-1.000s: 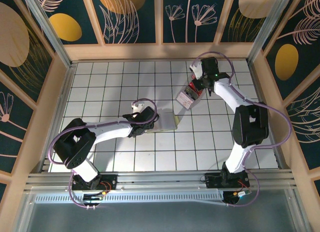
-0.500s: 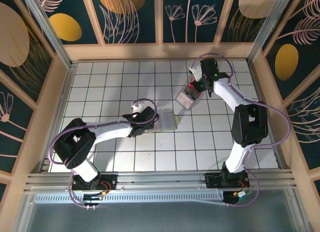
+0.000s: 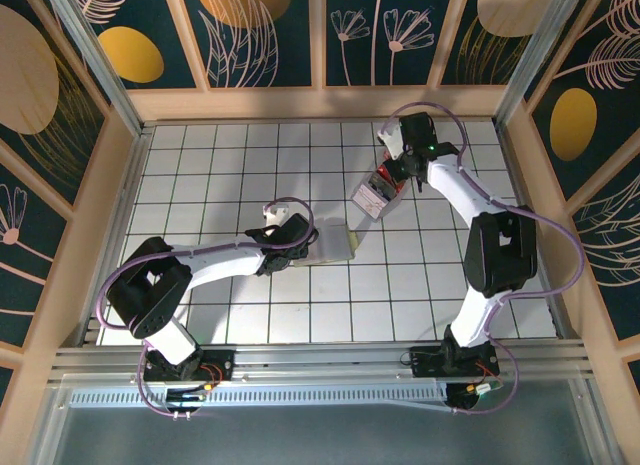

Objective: Take the credit cards out of the card holder

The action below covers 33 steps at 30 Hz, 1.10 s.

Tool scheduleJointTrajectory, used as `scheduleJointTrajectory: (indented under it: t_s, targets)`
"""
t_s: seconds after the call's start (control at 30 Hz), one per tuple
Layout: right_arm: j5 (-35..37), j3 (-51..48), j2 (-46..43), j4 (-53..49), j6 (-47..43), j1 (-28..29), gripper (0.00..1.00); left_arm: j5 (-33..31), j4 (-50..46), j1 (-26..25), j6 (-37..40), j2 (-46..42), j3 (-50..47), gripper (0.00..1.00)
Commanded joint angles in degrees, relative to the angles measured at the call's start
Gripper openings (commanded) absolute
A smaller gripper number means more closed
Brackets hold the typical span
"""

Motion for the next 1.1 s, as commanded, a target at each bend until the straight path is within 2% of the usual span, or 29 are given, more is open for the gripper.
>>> scheduleJointTrajectory:
  t_s: [0.0,0.2,0.7,1.07]
  targets:
    - [0.6,1.7,-3.7,-2.0,-1.1,0.6,0.0,0.3,-0.7,0.5,0.1,-0.7,-0.1,0.99]
    - [-0.6,0.5,-4.2,-2.2,-1.6,0.7,0.0,0.5,-0.6,0.5,-0.2,-0.7,-0.4,0.99]
    - [-3.5,1.5,1.0,-5.1,-2.6,0.4,0.0,0.9,-0.6,0.5,-1.1,-2.1,-2.1,0.99]
    - [-2.6,2.1,2.9,-6.6,-3.0,-0.2,0.0,0.5,-0.3,0.4,-1.2,-3.1,-2.9,0.99]
